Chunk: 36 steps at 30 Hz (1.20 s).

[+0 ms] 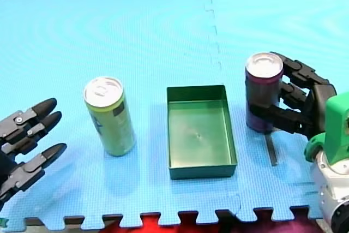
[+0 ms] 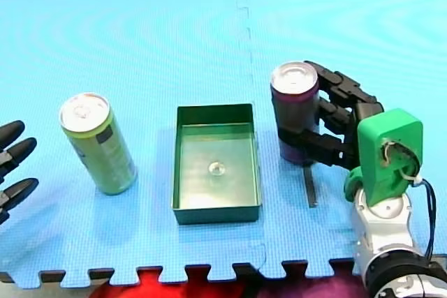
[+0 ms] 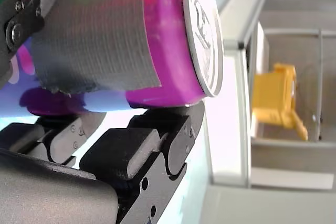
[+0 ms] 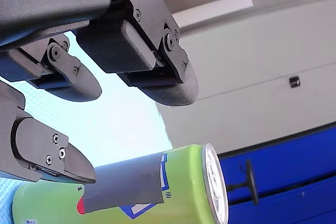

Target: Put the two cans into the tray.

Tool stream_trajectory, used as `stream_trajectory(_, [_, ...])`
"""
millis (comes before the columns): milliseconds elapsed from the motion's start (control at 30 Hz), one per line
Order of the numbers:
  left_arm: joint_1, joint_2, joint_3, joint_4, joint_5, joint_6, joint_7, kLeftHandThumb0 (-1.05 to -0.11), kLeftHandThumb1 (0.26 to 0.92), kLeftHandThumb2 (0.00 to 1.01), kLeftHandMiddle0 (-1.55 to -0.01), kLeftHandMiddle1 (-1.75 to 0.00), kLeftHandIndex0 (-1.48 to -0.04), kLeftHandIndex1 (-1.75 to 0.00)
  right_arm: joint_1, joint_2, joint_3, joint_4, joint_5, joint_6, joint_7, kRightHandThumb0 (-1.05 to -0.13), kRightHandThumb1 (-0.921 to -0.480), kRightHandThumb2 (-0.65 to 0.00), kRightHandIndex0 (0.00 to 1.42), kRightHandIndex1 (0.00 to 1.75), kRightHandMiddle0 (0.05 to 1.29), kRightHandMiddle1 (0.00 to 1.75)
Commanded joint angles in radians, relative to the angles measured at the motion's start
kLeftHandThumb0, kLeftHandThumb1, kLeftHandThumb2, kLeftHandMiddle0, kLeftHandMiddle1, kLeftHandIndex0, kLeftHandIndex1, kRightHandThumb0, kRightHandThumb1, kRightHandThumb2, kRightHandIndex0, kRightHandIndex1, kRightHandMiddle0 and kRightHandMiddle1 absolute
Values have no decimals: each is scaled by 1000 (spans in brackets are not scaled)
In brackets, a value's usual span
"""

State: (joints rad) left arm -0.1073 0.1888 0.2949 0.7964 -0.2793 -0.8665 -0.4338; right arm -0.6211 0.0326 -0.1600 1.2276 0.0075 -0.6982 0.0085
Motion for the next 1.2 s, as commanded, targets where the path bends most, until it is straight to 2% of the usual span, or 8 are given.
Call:
stream_trajectory(0, [-5,5,2,1,-8,1,-7,-1048,814,0,-723,-2,-764,-3,1,3,-17,3,20,-28,4,-385,-708,-5,1233,54,1145,57])
stream_trajectory(100, [-5,5,3,0,-14,1,-17,-1048,813,0,-722,-1,-764,-2,5,4,-28,11,32,-44,15,-381,-715,-5,1253,43,1172,44])
stream_trajectory(367, [-2,4,6,-2,-16,-1,-21,-1048,811,0,-724,-2,-765,-2,6,3,-47,25,41,-65,31,-368,-728,-5,1272,24,1191,21])
stream_trajectory(767, [-2,8,8,-5,-15,3,-21,-1048,809,0,-728,-3,-768,-2,5,14,-72,29,67,-79,63,-360,-741,-3,1277,7,1205,8])
stream_trajectory(900, [-3,8,9,-3,-13,1,-19,-1048,809,0,-728,-3,-768,-2,2,21,-92,27,94,-66,87,-361,-743,-3,1280,6,1209,6])
stream_trajectory(1000, [-3,7,8,-3,-11,1,-15,-1048,809,0,-728,-3,-769,-3,-4,35,-125,18,146,-46,129,-366,-743,-1,1282,5,1206,3])
stream_trajectory(1067, [-3,8,8,-3,-9,0,-13,-1048,809,0,-729,-3,-770,-3,-7,39,-140,12,171,-34,146,-368,-742,-1,1284,5,1202,1])
stream_trajectory(1167, [-4,9,7,0,-5,0,-10,-1048,810,1,-730,-3,-770,-2,-13,38,-147,4,178,-22,141,-369,-740,0,1287,5,1199,0])
